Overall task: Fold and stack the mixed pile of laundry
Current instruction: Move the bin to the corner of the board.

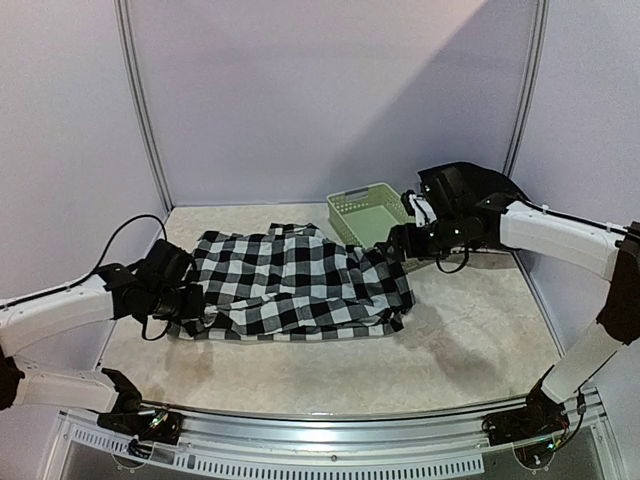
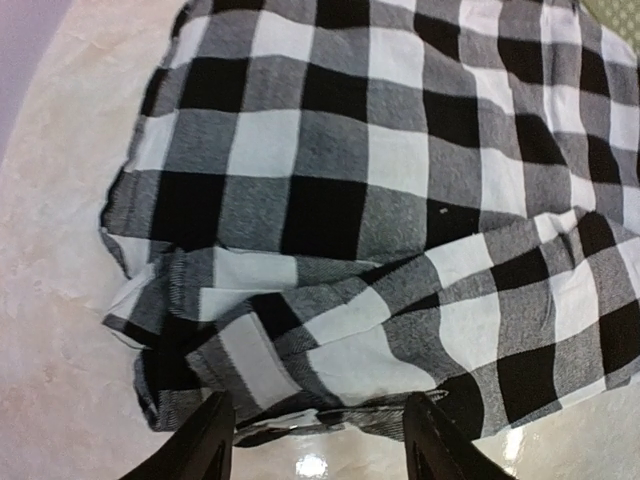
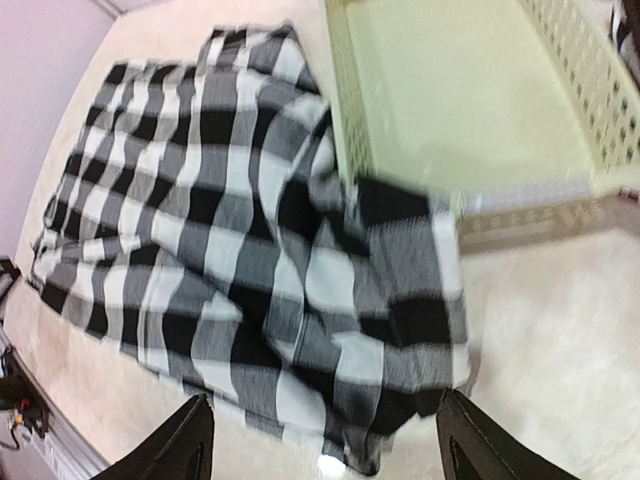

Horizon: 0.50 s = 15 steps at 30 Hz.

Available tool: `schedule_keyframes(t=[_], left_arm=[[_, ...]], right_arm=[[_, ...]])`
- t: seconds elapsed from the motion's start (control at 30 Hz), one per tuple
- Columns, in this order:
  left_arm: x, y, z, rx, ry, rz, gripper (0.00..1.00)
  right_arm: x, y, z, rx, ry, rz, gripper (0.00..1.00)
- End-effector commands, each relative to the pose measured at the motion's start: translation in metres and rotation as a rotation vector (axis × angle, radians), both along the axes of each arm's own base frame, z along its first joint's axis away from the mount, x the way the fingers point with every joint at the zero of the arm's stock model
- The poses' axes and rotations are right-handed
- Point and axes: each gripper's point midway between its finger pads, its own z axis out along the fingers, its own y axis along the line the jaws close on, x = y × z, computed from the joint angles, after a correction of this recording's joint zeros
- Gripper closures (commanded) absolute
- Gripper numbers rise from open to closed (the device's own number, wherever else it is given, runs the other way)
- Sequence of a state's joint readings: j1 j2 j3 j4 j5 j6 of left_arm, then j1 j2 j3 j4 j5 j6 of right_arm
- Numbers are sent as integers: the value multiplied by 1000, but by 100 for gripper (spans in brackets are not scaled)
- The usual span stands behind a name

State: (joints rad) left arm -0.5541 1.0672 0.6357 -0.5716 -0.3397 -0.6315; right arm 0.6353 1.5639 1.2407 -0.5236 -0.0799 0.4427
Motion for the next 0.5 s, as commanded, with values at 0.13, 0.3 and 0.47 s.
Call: schedule_keyframes(t=[0.13, 0.3, 0.47], left_arm=[[22, -44, -33, -18, 47, -127, 45], [25, -46, -53, 7, 81, -129, 47], [23, -41, -65, 35, 108, -111, 50]], right_arm=[[79, 48, 11, -63, -128, 107, 22], [126, 60, -16, -207, -136, 102, 23], [155, 68, -49, -305, -131, 109, 36]])
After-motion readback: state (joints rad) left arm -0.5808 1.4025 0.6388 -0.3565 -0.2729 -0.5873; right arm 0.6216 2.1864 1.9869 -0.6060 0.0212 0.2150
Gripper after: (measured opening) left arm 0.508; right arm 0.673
